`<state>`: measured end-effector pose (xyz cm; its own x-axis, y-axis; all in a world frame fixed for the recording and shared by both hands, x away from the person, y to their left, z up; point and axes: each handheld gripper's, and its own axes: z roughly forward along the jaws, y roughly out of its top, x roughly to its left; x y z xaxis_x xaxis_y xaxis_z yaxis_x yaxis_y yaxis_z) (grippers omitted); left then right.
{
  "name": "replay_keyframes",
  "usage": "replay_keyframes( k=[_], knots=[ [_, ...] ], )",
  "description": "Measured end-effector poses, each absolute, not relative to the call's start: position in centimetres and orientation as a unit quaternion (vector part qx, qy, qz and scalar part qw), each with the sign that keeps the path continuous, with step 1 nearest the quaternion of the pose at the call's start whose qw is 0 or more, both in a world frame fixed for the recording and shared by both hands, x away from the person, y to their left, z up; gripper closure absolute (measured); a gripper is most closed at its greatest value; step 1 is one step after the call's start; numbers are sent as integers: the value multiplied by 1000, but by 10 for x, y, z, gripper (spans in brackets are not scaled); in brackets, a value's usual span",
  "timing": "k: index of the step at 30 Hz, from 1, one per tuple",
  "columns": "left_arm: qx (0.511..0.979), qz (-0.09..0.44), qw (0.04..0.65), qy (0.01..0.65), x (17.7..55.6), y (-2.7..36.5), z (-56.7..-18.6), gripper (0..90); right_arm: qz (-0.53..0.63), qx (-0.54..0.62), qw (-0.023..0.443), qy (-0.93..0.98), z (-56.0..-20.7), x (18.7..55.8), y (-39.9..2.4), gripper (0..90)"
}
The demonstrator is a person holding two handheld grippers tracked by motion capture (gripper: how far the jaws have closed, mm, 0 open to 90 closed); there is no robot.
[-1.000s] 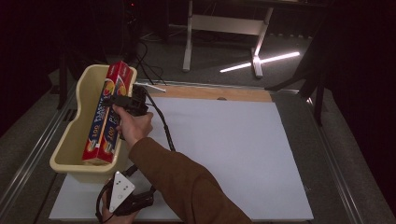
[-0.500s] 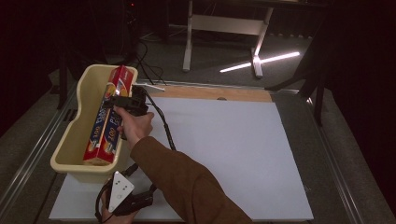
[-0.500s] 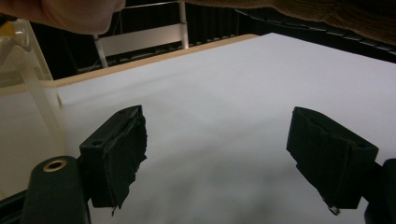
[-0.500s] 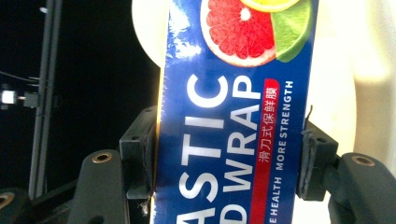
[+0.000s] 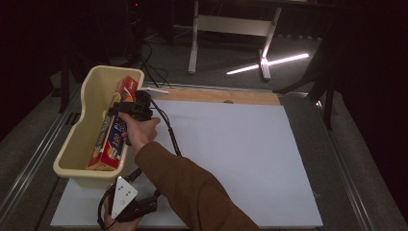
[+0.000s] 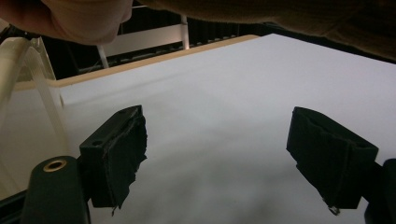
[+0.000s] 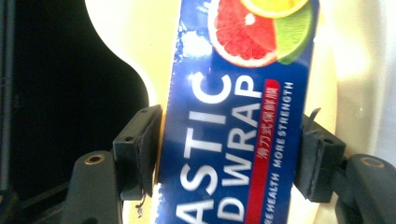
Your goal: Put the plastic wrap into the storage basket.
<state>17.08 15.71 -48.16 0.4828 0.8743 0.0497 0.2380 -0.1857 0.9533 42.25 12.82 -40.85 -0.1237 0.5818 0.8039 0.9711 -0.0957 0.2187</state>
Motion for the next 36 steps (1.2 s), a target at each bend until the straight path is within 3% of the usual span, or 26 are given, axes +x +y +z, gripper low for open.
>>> replay_keyframes(
  k=[13,22,26,36],
  knots=[
    [702,315,499,399,173,157,-482,198,-417,-571,233,-667,-390,427,111,343],
    [703,316,496,399,173,156,-483,198,-440,-486,160,-738,-376,421,94,346],
    [706,317,493,398,174,154,-483,198,-455,-452,101,-761,-374,413,83,343],
    [712,320,487,392,175,151,-483,198,-439,-431,38,-788,-385,406,45,296]
  ],
)
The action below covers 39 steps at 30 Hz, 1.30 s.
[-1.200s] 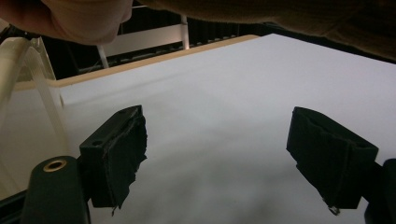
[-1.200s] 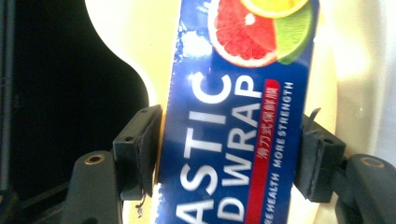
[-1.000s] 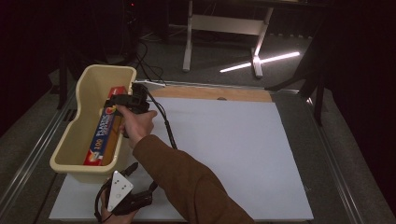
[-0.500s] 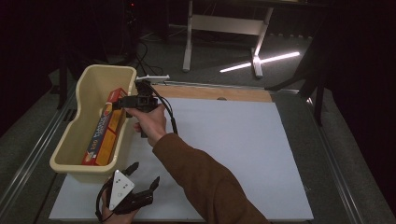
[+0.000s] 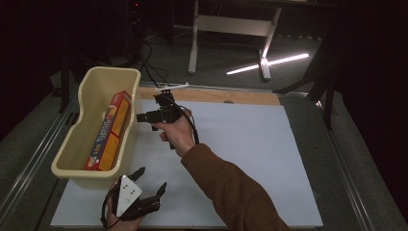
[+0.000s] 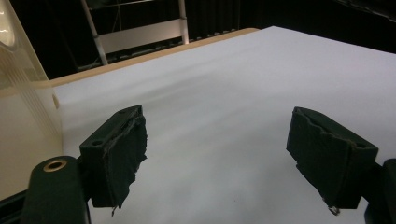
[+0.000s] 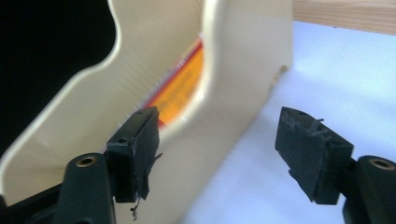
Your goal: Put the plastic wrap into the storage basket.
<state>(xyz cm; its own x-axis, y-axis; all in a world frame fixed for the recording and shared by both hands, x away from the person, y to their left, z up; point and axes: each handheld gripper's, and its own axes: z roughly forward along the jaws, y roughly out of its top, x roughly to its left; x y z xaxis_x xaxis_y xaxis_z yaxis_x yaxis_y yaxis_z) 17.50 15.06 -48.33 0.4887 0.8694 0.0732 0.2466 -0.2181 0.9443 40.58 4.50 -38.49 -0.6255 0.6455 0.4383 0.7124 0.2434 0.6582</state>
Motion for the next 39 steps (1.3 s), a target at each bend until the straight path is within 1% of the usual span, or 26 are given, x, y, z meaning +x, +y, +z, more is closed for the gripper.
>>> replay_keyframes(
  k=[3,6,8,11,14,17,19,21,22,23,24,25,26,27,28,29,33,34,35,38,39],
  knots=[
    [712,320,487,391,175,150,-483,198,-431,-425,26,-796,-390,405,34,297],
    [713,320,487,390,175,150,-483,198,-413,-425,8,-805,-395,404,24,260],
    [713,320,487,390,175,150,-483,198,-402,-425,-16,-811,-399,403,17,245],
    [714,319,487,390,176,150,-483,198,-389,-427,-26,-816,-407,402,7,202],
    [715,319,486,389,176,149,-483,198,-376,-423,-19,-824,-415,402,-3,158],
    [716,319,485,388,176,149,-483,198,-358,-429,-17,-829,-424,403,-14,141],
    [715,319,485,389,176,150,-483,198,-349,-435,-25,-830,-429,402,-22,136],
    [715,320,485,390,176,150,-483,198,-344,-436,-30,-831,-432,402,-26,136],
    [714,320,485,390,176,150,-483,198,-338,-431,-34,-836,-438,397,-39,143],
    [714,320,485,390,176,150,-483,198,-338,-431,-34,-836,-438,397,-39,143],
    [715,320,485,390,176,150,-483,198,-330,-418,-57,-845,-441,390,-46,155],
    [715,320,485,390,176,150,-483,198,-330,-418,-57,-845,-441,390,-46,155],
    [715,320,485,390,176,150,-483,198,-327,-403,-77,-851,-443,382,-54,177],
    [715,320,484,389,176,150,-483,198,-327,-403,-77,-851,-443,382,-54,177],
    [716,320,484,390,176,150,-483,198,-329,-393,-95,-853,-443,374,-62,194],
    [716,320,484,390,176,150,-483,198,-329,-393,-95,-853,-443,374,-62,194],
    [717,319,483,389,177,149,-483,198,-333,-376,-131,-855,-441,361,-78,216],
    [716,319,483,389,177,149,-483,198,-341,-365,-143,-855,-438,355,-87,242],
    [716,319,483,390,177,149,-483,198,-341,-365,-143,-855,-438,355,-87,242],
    [718,318,481,391,178,148,-484,198,-358,-358,-160,-847,-436,347,-103,283],
    [718,317,480,391,178,148,-484,198,-363,-358,-159,-845,-436,345,-109,292]
  ],
)
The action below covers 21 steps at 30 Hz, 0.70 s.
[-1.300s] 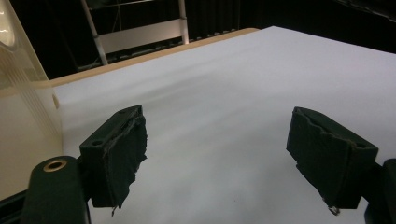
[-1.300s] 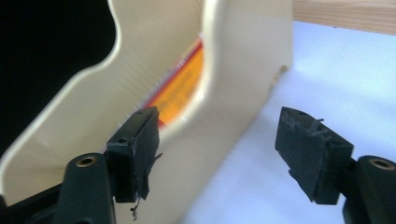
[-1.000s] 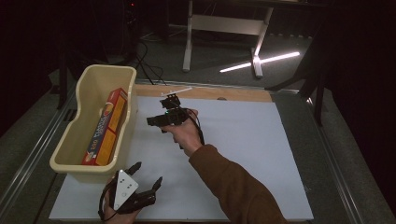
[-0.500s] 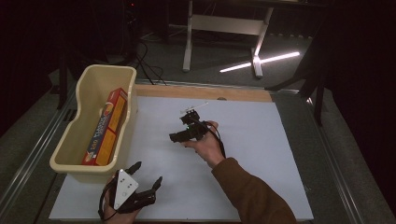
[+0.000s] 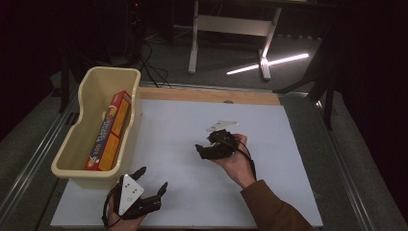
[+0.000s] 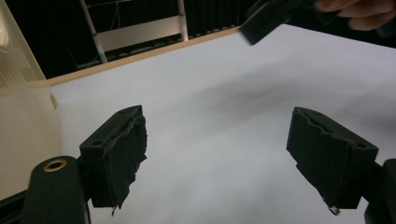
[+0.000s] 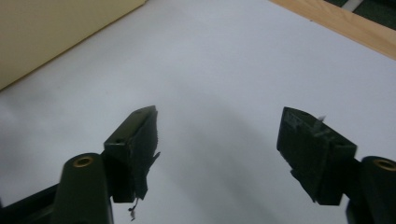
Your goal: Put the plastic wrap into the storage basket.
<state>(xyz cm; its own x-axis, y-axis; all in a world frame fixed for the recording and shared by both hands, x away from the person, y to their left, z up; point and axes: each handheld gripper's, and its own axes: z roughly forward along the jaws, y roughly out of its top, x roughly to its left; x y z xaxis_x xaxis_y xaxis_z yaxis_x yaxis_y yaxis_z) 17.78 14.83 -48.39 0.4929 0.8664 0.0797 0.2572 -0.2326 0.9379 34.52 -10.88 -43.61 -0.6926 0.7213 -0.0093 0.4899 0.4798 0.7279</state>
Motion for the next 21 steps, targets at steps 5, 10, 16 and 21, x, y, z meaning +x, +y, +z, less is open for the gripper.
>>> replay_keyframes(
  k=[5,10,16,21],
  knots=[
    [719,316,478,393,178,148,-484,198,371,350,181,841,-441,330,-134,296],
    [720,314,474,397,179,148,-485,199,388,340,210,831,-447,311,-160,301],
    [721,311,473,400,180,148,-486,200,386,366,207,821,-464,301,-202,320],
    [722,310,470,402,182,148,-486,200,384,388,207,812,-476,293,-236,332]
  ],
)
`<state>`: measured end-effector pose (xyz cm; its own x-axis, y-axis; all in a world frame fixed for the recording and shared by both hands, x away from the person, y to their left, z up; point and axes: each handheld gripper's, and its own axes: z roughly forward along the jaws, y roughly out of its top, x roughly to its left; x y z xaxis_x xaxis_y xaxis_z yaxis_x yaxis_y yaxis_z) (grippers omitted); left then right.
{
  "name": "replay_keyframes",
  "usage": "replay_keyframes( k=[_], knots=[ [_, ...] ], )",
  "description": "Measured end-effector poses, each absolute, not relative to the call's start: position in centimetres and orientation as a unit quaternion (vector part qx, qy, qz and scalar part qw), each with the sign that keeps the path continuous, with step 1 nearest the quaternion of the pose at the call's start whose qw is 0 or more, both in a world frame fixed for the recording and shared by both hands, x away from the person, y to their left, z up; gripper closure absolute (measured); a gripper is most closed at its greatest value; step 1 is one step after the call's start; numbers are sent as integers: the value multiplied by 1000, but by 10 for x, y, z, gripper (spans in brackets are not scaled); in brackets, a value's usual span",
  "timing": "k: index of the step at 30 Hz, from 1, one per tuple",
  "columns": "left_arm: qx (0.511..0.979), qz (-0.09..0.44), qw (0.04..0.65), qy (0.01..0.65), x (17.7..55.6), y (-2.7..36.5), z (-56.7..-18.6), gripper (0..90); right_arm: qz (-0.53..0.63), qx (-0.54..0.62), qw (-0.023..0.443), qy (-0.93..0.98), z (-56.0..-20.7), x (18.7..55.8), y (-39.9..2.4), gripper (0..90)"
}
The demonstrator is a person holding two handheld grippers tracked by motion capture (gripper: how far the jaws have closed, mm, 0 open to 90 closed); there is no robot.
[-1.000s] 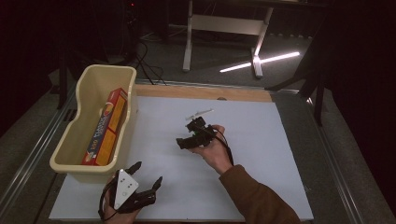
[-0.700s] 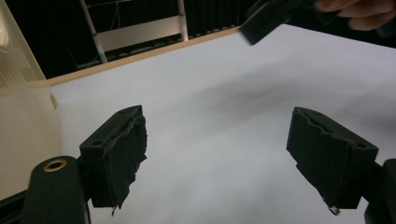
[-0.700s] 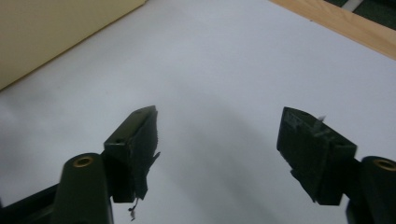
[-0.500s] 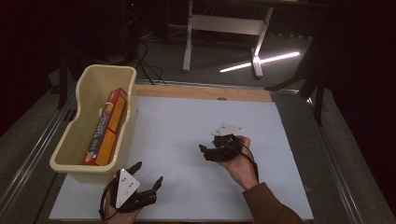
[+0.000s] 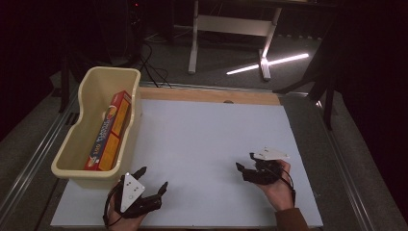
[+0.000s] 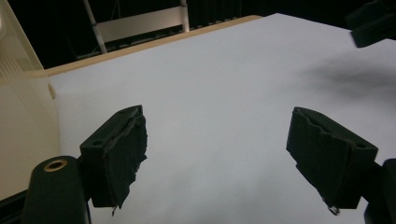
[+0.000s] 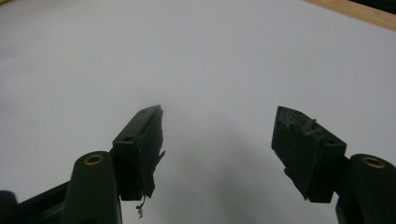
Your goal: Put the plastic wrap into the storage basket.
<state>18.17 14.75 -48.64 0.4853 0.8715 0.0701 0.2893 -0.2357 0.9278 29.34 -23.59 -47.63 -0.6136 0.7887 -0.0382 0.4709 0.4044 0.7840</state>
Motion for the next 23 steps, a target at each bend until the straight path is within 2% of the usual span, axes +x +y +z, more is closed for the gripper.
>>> replay_keyframes(
  k=[8,17,23],
  knots=[
    [724,310,465,404,182,147,-487,201,417,422,197,781,-484,275,-277,370],
    [722,310,460,413,185,149,-488,203,441,414,211,768,-487,250,-297,382],
    [725,308,454,417,187,147,-490,204,436,408,210,774,-491,250,-299,379]
  ],
)
